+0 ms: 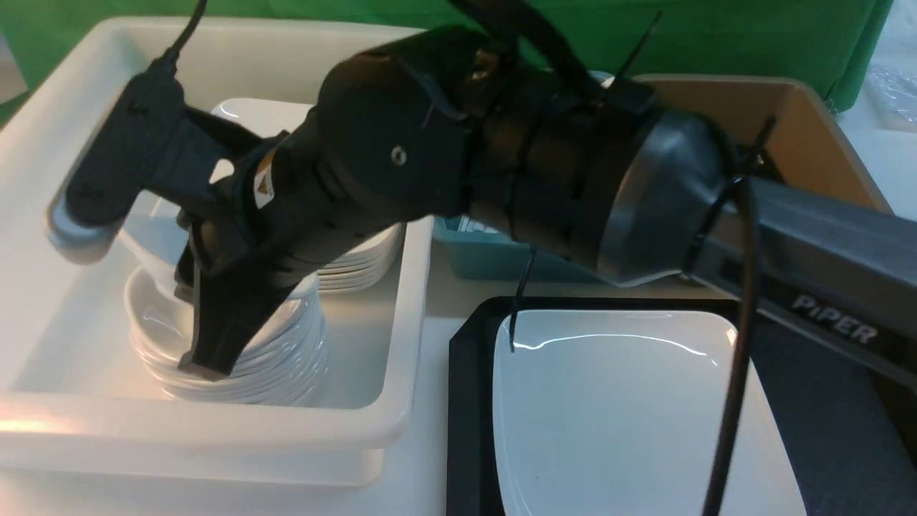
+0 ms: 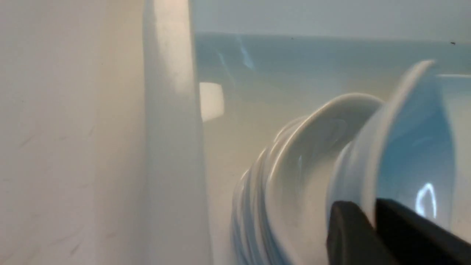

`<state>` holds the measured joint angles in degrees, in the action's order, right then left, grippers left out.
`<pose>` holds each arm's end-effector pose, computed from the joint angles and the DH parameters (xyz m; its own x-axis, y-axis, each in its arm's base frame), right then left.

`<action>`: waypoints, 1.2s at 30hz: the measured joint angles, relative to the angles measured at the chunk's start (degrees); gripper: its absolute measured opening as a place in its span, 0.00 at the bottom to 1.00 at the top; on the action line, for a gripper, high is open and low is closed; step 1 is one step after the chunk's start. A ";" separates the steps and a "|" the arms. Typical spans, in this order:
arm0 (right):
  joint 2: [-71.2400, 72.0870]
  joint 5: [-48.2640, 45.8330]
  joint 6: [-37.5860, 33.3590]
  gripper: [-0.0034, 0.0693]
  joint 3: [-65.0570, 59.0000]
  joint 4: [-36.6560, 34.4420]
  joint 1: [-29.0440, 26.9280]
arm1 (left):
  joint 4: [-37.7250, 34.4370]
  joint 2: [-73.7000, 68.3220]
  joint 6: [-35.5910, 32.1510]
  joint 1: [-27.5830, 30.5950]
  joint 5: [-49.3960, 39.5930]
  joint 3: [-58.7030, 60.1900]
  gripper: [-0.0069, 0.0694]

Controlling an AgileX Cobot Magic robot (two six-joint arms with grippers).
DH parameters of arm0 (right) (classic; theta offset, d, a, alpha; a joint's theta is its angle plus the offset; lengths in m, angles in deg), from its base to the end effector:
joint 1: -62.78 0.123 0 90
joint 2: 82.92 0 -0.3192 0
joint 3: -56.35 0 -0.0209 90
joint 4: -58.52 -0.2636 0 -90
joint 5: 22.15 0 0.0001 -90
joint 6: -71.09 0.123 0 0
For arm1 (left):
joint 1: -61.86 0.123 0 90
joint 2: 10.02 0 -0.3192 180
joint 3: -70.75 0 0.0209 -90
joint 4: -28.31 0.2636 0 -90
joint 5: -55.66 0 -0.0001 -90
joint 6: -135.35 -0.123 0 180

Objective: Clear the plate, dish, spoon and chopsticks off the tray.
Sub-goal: Use the right arm to put the small plate into the large storage box on the left, then use the right arm to move the plate from left to right

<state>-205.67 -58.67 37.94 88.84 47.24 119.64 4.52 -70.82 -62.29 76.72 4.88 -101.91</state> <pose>0.2804 0.4557 0.3389 0.0646 -0.6413 -0.7645 -0.9381 0.2224 -0.2657 0.1894 0.0105 0.4671 -0.4286 -0.0783 -0.9001 0.0424 0.9934 -0.1066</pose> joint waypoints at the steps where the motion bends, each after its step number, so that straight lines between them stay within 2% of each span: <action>1: -0.26 0.27 0.17 0.31 0.00 0.12 0.15 | -0.67 -0.06 -0.14 0.00 0.00 0.14 0.10; 3: -0.39 0.27 1.12 0.45 0.00 0.30 0.59 | -2.62 -0.06 -0.75 0.00 0.00 0.22 0.10; 4: -0.39 0.27 1.41 0.47 0.00 0.30 0.59 | -2.79 -0.06 -0.95 0.00 0.00 0.22 0.10; 5: -0.39 0.32 2.82 0.60 0.01 0.30 0.84 | -4.08 -0.06 -1.55 0.00 0.00 0.22 0.10; 6: -0.25 0.12 3.53 0.63 0.06 0.30 0.91 | -4.58 -0.06 -1.84 0.00 0.00 0.22 0.10; 7: 0.10 -0.77 4.42 0.73 0.06 0.44 0.98 | -5.66 -0.06 -2.33 0.00 -0.06 0.22 0.10; 10: 2.32 -6.10 6.64 0.82 0.06 3.04 1.03 | -7.54 -0.06 -3.78 0.00 -1.07 0.22 0.10; 13: 5.33 -12.43 11.41 0.77 0.06 8.94 0.90 | -7.89 -0.06 -4.30 -0.60 -2.09 0.22 0.10; 14: 7.89 -17.73 14.57 0.64 0.11 14.22 0.34 | -7.83 -0.06 -4.55 -2.60 -2.44 0.22 0.10; 15: 9.19 -20.35 15.84 0.55 0.17 16.33 -0.08 | -7.83 -0.06 -4.55 -3.59 -2.44 0.22 0.10; 16: 11.05 -24.07 18.64 0.39 0.16 20.99 -1.73 | -7.29 -0.06 -4.83 -6.43 -2.38 0.22 0.10; 17: 12.19 -26.42 19.72 0.29 0.16 22.57 -2.78 | -7.11 -0.17 -4.94 -7.36 -2.30 0.22 0.10; 19: 14.63 -29.88 23.03 0.16 -0.08 25.72 -7.70 | -6.54 -0.46 -4.99 -13.26 -2.26 0.22 0.10; 21: 18.51 -30.35 25.22 0.10 -2.70 25.25 -14.61 | -6.07 -1.48 -4.99 -19.74 -2.46 0.22 0.10; 22: 19.61 -30.35 25.56 0.09 -3.41 24.51 -16.60 | -5.91 -1.86 -4.99 -21.50 -2.66 0.22 0.10; 27: 29.62 -30.24 26.80 0.08 -19.96 14.53 -34.16 | -3.39 -6.66 -2.97 -36.27 -6.87 0.22 0.10; 28: 30.33 -30.20 27.00 0.08 -21.64 13.71 -36.01 | -3.03 -7.30 -2.35 -37.37 -7.11 0.22 0.10; 30: 34.05 -29.62 28.52 0.08 -31.63 11.27 -42.27 | -0.21 -9.82 0.12 -43.40 -7.33 0.22 0.10; 32: 35.31 -28.75 29.34 0.09 -37.37 10.67 -45.25 | 2.12 -11.29 1.39 -46.96 -7.33 0.22 0.10; 33: 36.72 -26.40 29.78 0.12 -43.97 9.58 -48.21 | 4.25 -13.00 2.95 -49.66 -7.27 0.22 0.10; 36: 37.96 -18.99 30.59 0.23 -56.67 6.54 -52.25 | 8.42 -16.66 6.06 -55.00 -7.03 0.22 0.10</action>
<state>-167.72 -77.66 68.53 32.17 53.78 67.40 12.93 -87.48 -56.23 21.72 -2.15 -101.69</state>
